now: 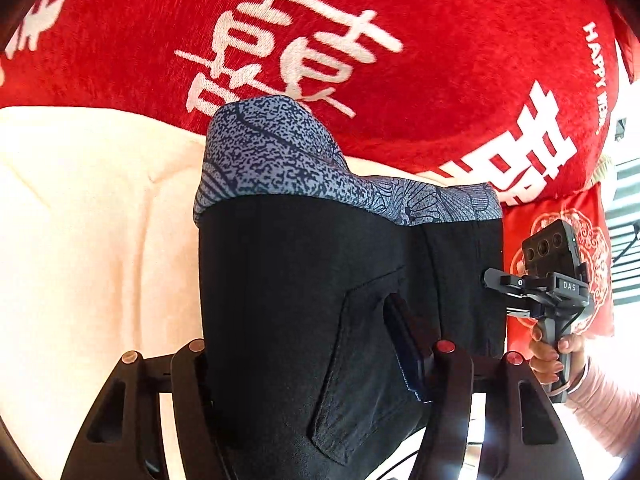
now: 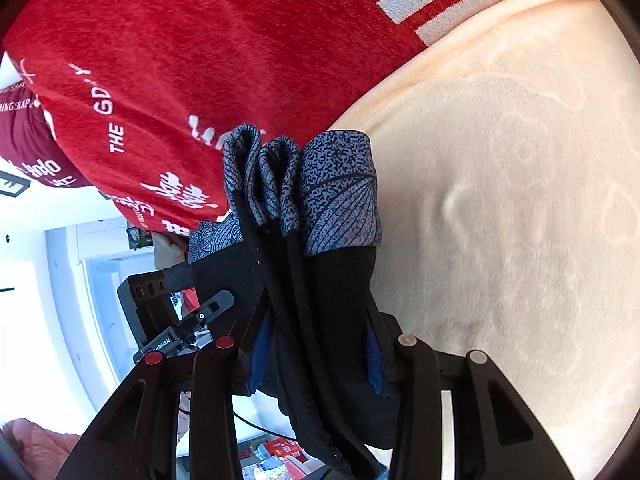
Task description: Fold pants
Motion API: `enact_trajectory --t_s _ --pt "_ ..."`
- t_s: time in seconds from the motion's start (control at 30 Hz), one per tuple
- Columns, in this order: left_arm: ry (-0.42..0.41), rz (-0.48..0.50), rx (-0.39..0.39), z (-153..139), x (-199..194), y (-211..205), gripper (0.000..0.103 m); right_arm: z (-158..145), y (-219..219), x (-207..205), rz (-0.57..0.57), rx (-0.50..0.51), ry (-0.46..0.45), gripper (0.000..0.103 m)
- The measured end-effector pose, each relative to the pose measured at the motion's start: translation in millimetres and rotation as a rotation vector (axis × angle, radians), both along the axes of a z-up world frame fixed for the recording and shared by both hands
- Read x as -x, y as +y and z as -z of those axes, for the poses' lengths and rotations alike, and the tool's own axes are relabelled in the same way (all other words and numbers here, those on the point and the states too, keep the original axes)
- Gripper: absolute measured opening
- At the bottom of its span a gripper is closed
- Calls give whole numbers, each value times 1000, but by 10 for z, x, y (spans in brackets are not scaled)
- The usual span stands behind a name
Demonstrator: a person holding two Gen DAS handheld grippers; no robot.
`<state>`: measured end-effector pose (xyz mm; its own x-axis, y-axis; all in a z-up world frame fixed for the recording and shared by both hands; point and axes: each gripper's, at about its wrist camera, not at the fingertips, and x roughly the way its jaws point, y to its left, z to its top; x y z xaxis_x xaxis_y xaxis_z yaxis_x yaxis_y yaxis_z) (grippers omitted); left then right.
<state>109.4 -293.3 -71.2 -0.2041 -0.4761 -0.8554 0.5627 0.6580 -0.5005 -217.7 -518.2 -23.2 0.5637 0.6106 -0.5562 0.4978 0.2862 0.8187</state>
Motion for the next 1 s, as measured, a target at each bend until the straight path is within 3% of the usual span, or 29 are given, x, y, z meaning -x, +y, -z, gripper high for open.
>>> enact_trajectory --t_s 0.37,0.57,0.73,0.8,0.9,1.0 --pt "50 -13 -46 -64 526 443 65 -58 566 555 13 -35 33 43" --pt "80 -6 -53 110 657 740 65 107 922 860 72 -46 63 43" --pt "83 3 -111 474 693 912 65 251 1119 851 55 16 112 46" --pt "85 -19 -97 551 674 985 75 272 1133 851 55 54 120 48" --pt "-10 -18 -143 549 669 994 91 301 1142 833 49 112 157 59" --pt "-56 -20 -184 497 682 1001 94 264 1185 795 29 223 224 68"
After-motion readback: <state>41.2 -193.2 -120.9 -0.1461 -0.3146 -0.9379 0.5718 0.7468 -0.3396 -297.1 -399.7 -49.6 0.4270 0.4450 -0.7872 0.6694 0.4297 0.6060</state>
